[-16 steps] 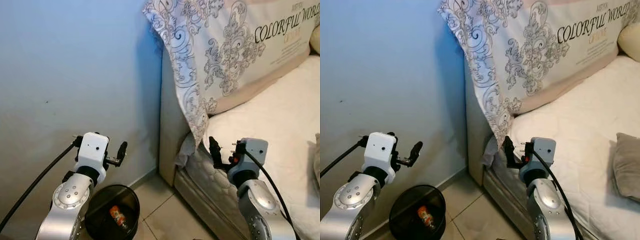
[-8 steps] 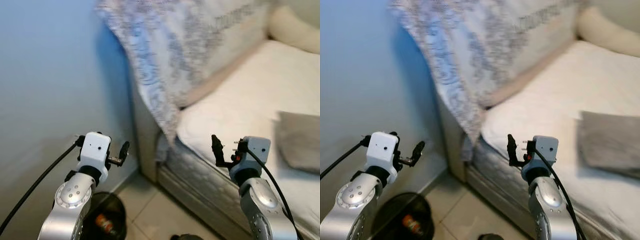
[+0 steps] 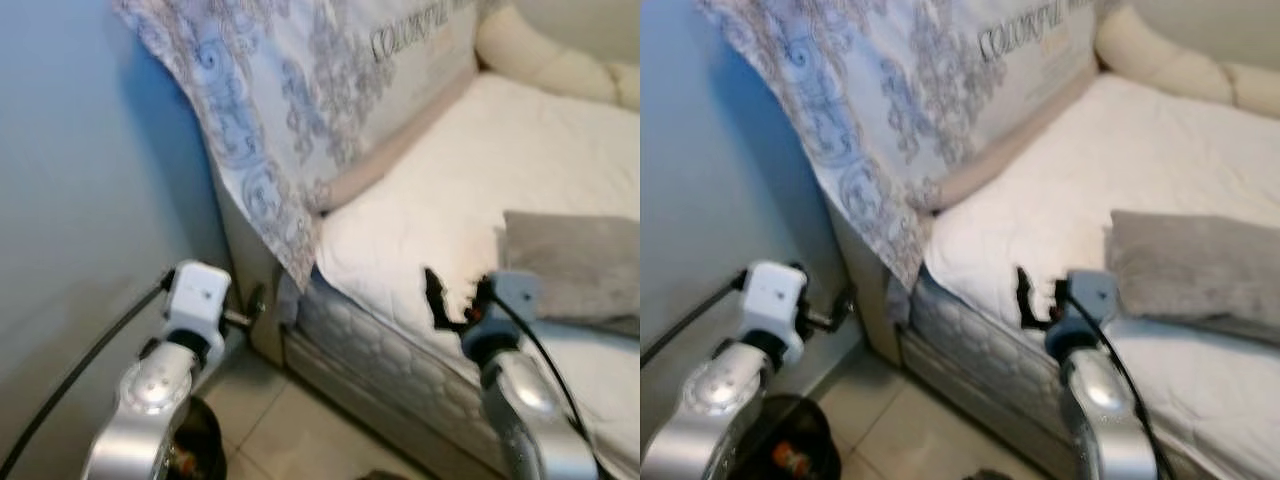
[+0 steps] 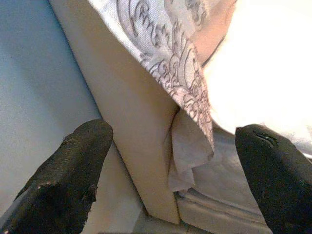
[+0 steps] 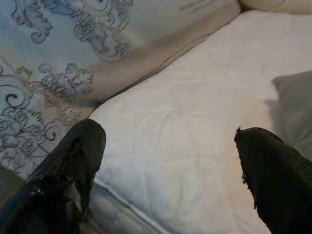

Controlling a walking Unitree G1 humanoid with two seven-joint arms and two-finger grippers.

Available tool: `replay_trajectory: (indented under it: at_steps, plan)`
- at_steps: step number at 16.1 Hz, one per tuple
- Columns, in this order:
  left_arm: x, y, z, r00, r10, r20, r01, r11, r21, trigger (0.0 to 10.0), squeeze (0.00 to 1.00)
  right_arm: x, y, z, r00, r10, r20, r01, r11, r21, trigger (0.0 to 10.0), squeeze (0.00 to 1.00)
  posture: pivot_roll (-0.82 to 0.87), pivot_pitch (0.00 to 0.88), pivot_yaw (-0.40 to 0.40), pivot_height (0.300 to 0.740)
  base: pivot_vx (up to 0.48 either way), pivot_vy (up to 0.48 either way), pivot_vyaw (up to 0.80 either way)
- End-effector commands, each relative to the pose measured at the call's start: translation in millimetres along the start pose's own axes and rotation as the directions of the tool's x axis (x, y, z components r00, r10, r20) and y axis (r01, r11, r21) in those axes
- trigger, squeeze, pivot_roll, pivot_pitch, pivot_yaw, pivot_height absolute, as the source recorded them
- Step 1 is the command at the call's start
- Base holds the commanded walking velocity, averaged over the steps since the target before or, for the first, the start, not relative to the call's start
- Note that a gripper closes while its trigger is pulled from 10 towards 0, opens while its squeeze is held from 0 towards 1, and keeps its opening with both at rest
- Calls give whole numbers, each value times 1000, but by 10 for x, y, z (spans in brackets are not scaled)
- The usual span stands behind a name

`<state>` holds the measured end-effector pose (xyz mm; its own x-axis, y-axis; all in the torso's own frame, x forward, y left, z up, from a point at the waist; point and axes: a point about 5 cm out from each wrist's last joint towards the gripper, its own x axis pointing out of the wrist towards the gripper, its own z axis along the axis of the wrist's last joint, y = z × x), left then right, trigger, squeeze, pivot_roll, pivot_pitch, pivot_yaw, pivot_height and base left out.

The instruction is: Clean up the room

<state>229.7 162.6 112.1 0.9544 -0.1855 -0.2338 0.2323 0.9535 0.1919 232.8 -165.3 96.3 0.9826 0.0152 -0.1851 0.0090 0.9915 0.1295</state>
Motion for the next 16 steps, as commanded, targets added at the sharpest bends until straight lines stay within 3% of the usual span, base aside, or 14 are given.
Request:
replay_trajectory:
  at_steps: [1, 3, 8, 10, 11, 15, 16]
  plan:
    - [-12, 53, 8, 1000, 18, 3, -18, 1000, 14, 10000, 0, 1, 25, -1, 1000, 4, 5, -4, 1000, 6, 10000, 1000, 10, 0, 4, 740, 0, -270, 0]
    - [-10, 54, 8, 1000, 18, 4, -18, 1000, 15, 10000, 0, 2, 26, 0, 1000, 4, 5, -4, 1000, 5, 10000, 1000, 10, 0, 4, 740, 0, -270, -219]
    - [-1, 60, 9, 1000, 24, 7, -24, 1000, 11, 10000, 0, 10, 28, -2, 1000, 1, 3, -1, 1000, 9, 10000, 1000, 11, 0, 3, 740, 0, -268, -798]
    - [40, 171, 19, 989, 145, 18, -146, 989, 33, 10000, 0, 16, 29, 0, 1000, -5, 5, 5, 1000, 6, 10000, 1000, 8, 0, 5, 740, 0, 0, -794]
    - [48, 250, 59, 974, 216, 72, -217, 976, 7, 10000, 0, 24, 17, 2, 1000, -14, 7, 14, 1000, 0, 10000, 1000, 9, 0, 4, 740, 0, 0, -788]
    - [58, 277, 113, 966, 231, 112, -225, 972, -62, 10000, 20, 69, -41, 62, 998, -47, 52, 53, 993, -110, 10000, 1000, 9, 0, 8, 740, 0, 0, -797]
    - [56, 293, 114, 959, 264, 101, -266, 964, 6, 10000, 4, 98, -57, 100, 996, -47, 75, 56, 990, -127, 10000, 1000, 9, 0, 7, 740, 0, 0, -800]
